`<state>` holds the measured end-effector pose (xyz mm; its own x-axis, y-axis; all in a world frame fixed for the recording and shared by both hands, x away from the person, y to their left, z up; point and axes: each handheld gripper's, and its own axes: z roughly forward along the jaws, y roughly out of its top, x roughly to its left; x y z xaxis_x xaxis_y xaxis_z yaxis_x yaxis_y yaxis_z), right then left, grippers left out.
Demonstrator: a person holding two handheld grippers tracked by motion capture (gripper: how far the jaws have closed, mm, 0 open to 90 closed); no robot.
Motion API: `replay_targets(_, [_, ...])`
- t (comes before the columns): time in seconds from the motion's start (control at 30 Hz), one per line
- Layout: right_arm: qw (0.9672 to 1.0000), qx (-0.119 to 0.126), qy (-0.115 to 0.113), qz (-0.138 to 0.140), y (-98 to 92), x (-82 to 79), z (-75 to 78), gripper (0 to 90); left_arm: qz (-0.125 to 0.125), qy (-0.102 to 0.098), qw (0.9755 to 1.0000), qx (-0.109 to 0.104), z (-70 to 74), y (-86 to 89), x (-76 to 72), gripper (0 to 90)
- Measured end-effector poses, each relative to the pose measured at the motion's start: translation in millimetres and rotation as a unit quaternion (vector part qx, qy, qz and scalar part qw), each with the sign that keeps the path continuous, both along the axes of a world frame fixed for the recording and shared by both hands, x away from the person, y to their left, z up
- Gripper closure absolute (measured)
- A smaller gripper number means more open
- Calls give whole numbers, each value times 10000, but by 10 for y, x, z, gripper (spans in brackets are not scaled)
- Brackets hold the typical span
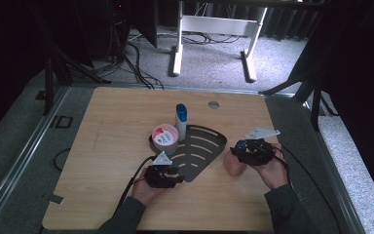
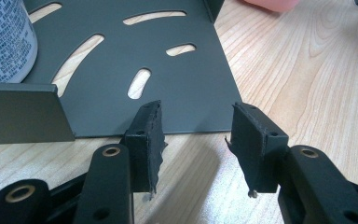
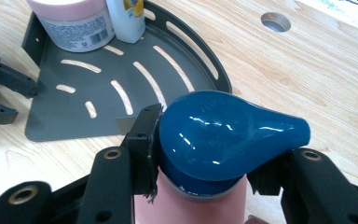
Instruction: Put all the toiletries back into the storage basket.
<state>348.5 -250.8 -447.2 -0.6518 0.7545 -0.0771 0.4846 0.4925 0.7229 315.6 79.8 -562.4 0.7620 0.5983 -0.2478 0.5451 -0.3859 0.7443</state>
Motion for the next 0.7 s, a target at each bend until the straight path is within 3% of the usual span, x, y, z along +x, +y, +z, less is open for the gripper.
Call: replay_targets(0.7, [9996, 58, 9, 276, 104, -109, 104, 526, 7, 6, 10000, -8, 0, -1, -1, 537])
